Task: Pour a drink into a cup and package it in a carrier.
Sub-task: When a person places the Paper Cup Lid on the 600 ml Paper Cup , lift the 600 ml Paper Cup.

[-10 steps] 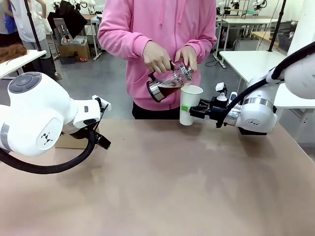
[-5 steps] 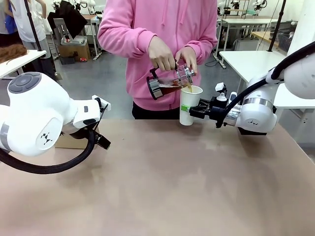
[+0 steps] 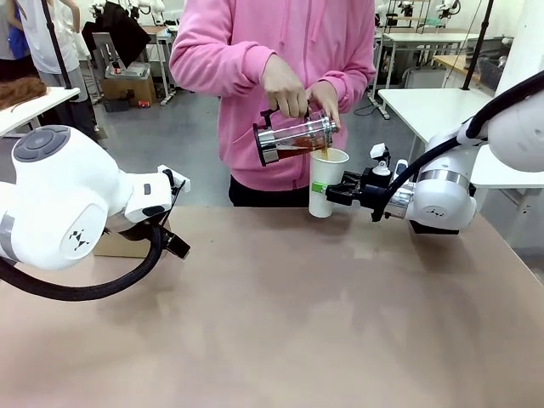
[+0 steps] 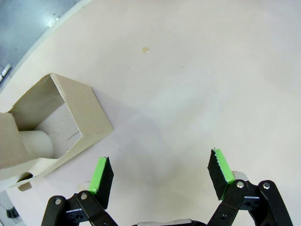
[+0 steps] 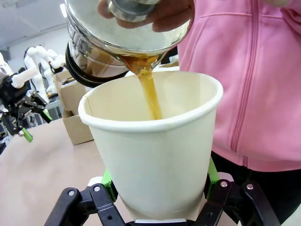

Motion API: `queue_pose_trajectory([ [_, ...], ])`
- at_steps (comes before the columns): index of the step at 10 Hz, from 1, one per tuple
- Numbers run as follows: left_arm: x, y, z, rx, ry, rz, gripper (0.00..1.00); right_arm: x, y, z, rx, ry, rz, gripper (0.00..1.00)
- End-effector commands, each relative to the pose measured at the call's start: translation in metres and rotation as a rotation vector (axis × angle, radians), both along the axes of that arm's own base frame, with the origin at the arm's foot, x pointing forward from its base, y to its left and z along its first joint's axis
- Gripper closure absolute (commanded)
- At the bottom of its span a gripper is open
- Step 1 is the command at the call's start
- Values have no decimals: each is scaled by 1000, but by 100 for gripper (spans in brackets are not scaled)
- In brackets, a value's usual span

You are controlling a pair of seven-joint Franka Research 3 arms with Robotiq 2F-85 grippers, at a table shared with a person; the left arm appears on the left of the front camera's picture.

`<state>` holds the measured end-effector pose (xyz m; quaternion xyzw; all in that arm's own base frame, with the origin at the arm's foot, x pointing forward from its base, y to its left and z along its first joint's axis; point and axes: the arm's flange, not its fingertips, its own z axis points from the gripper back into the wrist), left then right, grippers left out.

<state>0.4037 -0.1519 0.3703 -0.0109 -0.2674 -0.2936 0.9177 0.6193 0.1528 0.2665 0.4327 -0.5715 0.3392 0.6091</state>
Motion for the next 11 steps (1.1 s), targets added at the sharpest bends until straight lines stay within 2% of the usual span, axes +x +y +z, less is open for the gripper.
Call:
queue_pose_trajectory([
  [1, 0, 0, 0, -2, 0, 0, 0, 1, 3, 1, -12, 5, -9, 20],
  [11, 0, 0, 0, -2, 0, 0, 0, 1, 3, 1, -12, 5, -9, 20],
])
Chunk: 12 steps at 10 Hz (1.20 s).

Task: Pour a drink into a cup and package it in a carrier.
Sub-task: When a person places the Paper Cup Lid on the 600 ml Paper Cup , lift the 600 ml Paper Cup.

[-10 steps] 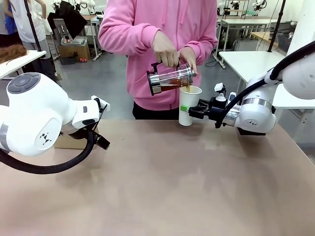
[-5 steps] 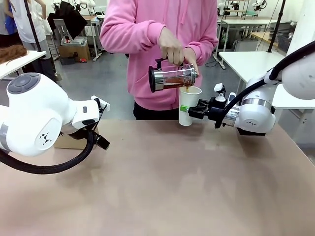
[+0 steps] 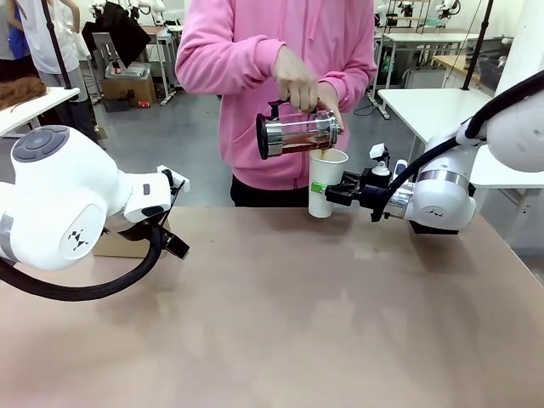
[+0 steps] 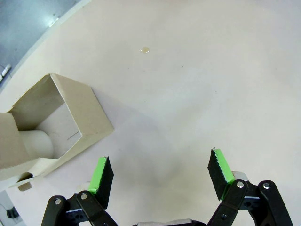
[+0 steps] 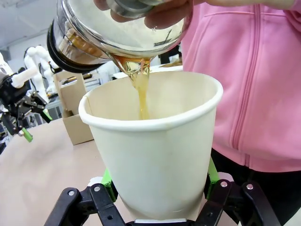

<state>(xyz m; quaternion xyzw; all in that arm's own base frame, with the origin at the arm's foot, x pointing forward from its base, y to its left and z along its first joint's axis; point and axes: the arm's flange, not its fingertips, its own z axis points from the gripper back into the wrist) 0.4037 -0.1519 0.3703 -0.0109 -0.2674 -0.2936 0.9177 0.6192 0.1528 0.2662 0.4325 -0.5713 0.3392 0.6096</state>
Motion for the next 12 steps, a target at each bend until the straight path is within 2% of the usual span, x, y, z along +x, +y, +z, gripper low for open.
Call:
queue_pose_trajectory([
  [1, 0, 0, 0, -2, 0, 0, 0, 1, 3, 1, -11, 4, -9, 20],
  [12, 0, 0, 0, -2, 0, 0, 0, 1, 3, 1, -11, 4, -9, 20],
])
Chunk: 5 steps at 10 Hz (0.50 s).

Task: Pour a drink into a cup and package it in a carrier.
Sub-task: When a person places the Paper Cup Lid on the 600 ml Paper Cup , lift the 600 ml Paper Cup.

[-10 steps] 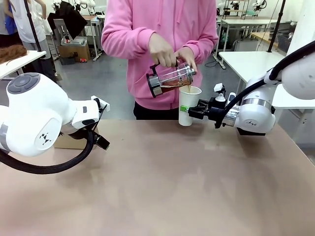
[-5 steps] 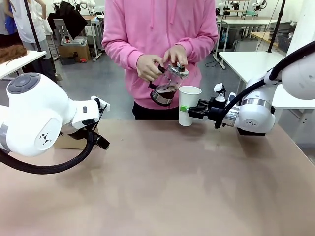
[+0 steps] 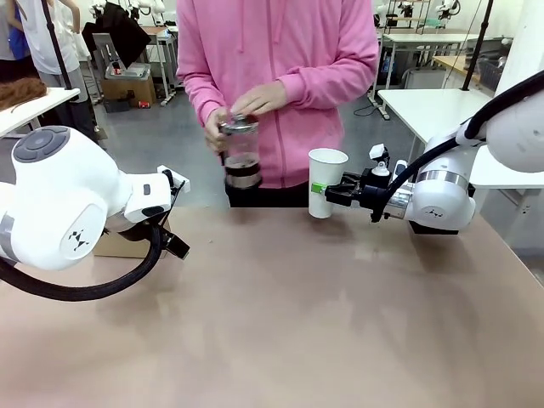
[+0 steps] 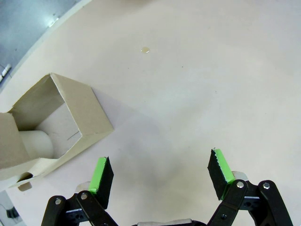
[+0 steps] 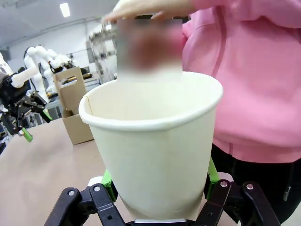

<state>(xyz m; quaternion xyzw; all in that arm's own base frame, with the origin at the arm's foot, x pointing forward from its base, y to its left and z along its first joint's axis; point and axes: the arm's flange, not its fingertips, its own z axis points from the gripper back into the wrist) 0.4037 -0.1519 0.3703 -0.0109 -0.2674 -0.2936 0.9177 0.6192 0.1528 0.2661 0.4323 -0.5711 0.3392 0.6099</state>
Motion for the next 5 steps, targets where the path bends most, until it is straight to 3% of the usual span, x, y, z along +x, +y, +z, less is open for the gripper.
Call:
queue_pose_trajectory([
  [1, 0, 0, 0, -2, 0, 0, 0, 1, 3, 1, -11, 4, -8, 20],
  [5, 0, 0, 0, -2, 0, 0, 0, 1, 3, 1, -11, 4, -8, 20],
])
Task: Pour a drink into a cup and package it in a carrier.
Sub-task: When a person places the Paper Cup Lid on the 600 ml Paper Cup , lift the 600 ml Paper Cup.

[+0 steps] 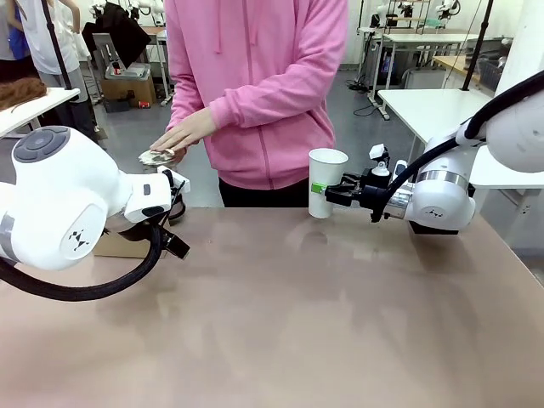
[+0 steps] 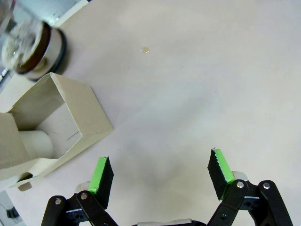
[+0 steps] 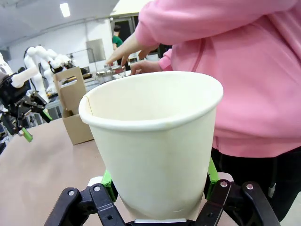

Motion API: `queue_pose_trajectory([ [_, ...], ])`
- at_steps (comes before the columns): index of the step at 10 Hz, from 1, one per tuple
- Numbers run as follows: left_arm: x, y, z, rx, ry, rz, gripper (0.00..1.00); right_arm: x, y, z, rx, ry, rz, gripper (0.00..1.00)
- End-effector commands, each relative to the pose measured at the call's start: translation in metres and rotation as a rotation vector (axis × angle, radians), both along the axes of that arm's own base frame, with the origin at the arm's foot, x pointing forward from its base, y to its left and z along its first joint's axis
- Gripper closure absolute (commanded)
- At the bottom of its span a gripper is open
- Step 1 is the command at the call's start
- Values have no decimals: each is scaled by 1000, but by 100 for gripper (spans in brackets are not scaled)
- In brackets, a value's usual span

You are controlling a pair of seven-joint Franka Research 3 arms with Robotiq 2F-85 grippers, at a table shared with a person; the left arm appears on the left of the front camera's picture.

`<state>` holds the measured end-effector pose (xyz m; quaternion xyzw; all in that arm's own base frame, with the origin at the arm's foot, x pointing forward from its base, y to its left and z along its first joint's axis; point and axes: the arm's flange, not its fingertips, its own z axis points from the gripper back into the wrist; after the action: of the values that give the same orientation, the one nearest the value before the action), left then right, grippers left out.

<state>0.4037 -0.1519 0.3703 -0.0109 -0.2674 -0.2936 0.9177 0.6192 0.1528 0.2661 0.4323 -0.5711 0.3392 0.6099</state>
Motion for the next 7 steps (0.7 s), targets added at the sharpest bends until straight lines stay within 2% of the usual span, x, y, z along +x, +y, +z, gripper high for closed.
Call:
queue_pose_trajectory([
  [1, 0, 0, 0, -2, 0, 0, 0, 1, 3, 1, -11, 4, -8, 20],
  [7, 0, 0, 0, -2, 0, 0, 0, 1, 3, 1, -11, 4, -8, 20],
])
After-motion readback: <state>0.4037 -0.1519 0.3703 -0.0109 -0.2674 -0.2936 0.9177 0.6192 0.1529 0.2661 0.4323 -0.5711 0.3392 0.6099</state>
